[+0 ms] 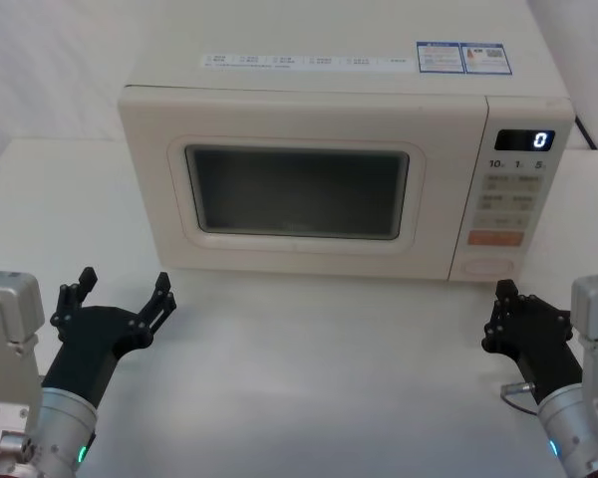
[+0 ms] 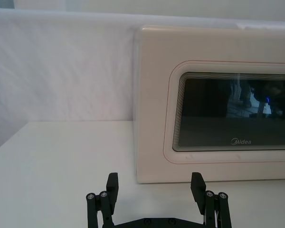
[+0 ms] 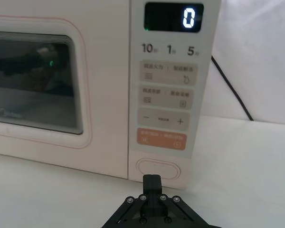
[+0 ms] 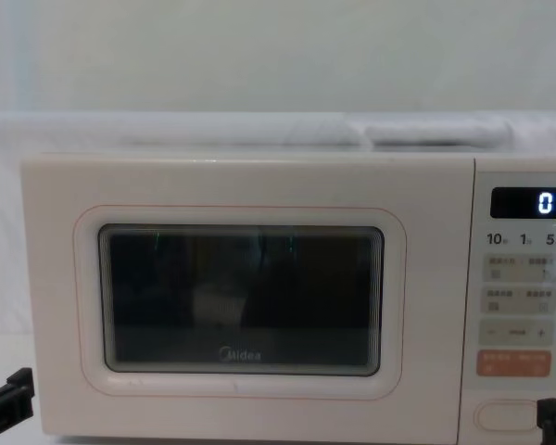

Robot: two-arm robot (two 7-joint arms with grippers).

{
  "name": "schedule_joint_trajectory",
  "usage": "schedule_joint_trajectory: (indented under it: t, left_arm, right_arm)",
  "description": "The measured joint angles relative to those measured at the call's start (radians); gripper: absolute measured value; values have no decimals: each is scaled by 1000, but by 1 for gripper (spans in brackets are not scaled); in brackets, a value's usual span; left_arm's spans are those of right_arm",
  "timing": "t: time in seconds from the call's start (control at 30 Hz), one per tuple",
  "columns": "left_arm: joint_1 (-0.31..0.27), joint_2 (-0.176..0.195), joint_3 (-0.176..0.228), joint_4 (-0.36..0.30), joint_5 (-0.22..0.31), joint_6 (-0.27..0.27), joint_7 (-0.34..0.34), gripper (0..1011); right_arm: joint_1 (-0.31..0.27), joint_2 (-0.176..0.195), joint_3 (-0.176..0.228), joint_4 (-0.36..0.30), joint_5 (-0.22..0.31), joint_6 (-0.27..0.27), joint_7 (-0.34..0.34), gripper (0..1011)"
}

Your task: Press the button to open the microwave door with one hand; close the microwave door with the other hand.

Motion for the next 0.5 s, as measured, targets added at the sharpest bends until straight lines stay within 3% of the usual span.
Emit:
schedule_joint_trajectory:
  t: [0.5]
  left_arm:
    - [0,0,0,0,0,0,0,1001]
  right_arm:
    - [85,-65,53,120,25,32,56,0]
